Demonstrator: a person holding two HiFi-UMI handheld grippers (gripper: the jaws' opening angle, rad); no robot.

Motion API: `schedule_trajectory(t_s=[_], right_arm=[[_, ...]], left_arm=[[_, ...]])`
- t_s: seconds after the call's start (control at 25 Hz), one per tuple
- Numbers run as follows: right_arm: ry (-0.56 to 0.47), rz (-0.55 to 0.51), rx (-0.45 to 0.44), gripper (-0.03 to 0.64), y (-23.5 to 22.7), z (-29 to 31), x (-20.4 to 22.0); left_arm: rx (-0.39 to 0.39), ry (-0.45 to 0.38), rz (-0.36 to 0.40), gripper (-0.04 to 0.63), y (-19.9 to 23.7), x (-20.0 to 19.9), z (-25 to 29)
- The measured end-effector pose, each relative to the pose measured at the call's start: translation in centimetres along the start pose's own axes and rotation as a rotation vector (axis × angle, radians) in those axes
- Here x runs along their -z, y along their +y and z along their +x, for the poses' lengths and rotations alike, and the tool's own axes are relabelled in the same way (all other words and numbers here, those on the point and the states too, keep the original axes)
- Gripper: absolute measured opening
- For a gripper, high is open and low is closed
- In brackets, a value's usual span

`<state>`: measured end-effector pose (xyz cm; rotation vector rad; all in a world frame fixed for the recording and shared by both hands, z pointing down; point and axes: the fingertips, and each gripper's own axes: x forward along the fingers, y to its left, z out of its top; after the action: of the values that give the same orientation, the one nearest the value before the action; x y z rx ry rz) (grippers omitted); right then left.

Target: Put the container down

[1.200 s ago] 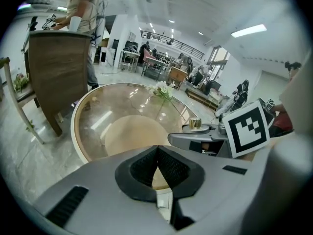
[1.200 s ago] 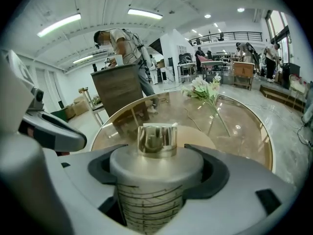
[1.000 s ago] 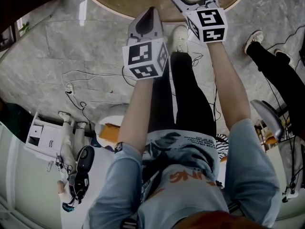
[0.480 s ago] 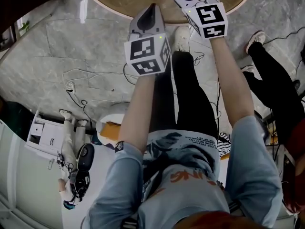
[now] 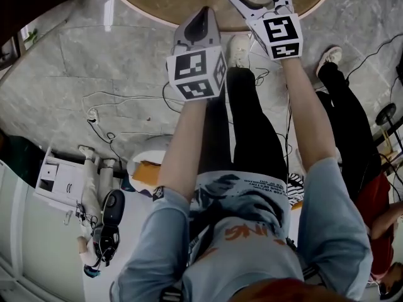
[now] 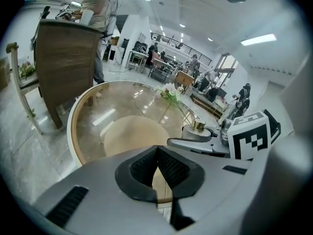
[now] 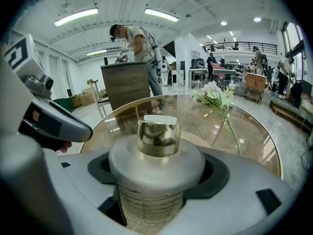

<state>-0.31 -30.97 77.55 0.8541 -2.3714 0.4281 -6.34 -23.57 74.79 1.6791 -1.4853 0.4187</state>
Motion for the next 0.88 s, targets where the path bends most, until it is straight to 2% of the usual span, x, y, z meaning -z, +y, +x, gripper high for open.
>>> schedule_trajectory(t_s=[0.44, 0.56, 0.8, 0.88], right_arm=[[0.137, -0.028, 0.054, 0.371, 0.3, -1.0, 1.8], [0.173, -0.051, 0.062, 0.351, 0.6, -1.6, 3.1], [0.205, -0.087, 0.066, 0.353, 0.9, -1.8, 3.2], [0.215, -0.078, 0.052, 0.379, 1.0, -2.1, 3.3]], left_arm=[[0.008, 0.011, 0.011, 0.026, 0.1, 0.0, -0.8], [0.010, 0.018, 0.017, 0.026, 0.0, 0.5, -1.0], [0.004, 0.014, 0.025, 0.026, -0.1, 0.6, -1.9], [0.002, 0.013, 0.026, 0.026, -0.2, 0.8, -2.2]])
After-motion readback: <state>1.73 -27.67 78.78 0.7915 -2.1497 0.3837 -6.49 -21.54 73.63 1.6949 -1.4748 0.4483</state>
